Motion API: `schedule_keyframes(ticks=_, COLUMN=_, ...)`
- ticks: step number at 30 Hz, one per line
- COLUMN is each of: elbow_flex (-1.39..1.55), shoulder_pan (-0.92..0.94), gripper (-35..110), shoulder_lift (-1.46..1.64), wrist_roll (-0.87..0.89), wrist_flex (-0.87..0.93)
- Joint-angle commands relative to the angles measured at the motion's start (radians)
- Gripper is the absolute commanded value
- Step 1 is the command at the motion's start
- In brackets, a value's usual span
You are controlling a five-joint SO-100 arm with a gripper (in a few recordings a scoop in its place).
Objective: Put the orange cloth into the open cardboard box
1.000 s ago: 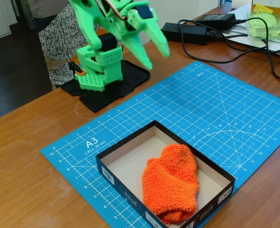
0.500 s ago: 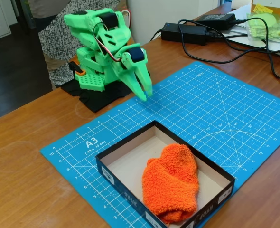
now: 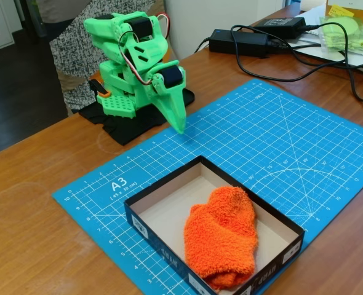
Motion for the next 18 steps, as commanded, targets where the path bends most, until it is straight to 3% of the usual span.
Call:
schedule_keyframes(ticks=1, elbow_flex=-0.026, shoulder_pan=0.009, gripper=0, shoulder_lift=0.014, wrist_roll=0.009, wrist_flex=0.023)
schedule_keyframes(ticks=18, elbow_flex=-0.034, shoulder_pan=-0.009, gripper=0, shoulder_lift=0.014, wrist_roll=0.043, wrist_flex=0.051)
